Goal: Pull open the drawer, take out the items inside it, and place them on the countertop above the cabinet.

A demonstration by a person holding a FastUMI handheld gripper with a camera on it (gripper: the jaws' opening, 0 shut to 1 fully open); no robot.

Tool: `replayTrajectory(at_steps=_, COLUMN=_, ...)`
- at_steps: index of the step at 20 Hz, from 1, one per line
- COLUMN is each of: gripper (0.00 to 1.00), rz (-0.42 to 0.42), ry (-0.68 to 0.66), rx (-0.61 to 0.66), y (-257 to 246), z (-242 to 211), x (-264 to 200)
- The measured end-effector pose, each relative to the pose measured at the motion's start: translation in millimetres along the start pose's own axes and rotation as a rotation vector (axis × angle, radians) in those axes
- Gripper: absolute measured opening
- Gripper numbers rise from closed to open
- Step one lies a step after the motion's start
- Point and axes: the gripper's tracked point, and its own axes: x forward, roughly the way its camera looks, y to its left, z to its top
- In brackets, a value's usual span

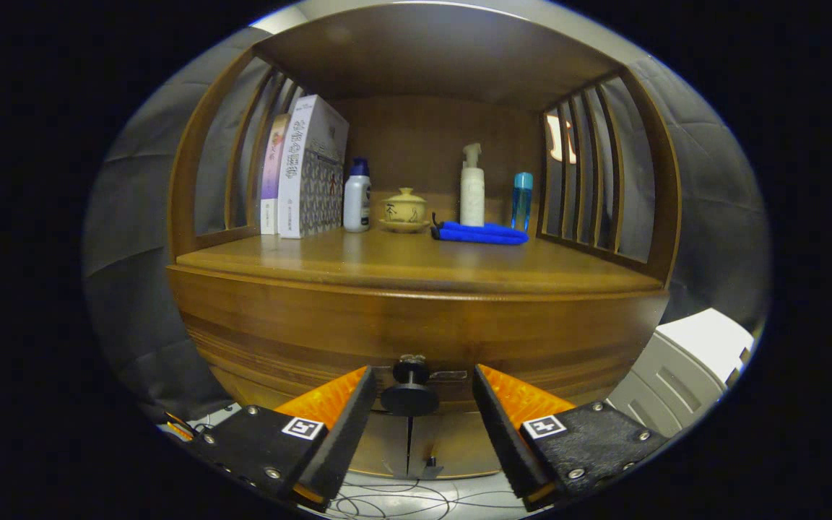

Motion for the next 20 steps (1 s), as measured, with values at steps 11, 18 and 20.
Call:
replayTrajectory(at_steps=11, gripper=0.35, rz=0.061, ry=-0.014, rx=-0.001, y=7.6, z=-8.0, x=6.2)
replayTrajectory(at_steps=18, gripper=0.29, rz=0.041, ry=0.011, rx=0.005, y=3.0, z=-24.6, x=-46.2)
replayTrajectory(at_steps=20, gripper=0.29, rz=0.05, ry=0.018, rx=0.023, y=3.4, z=-31.1, x=-65.6)
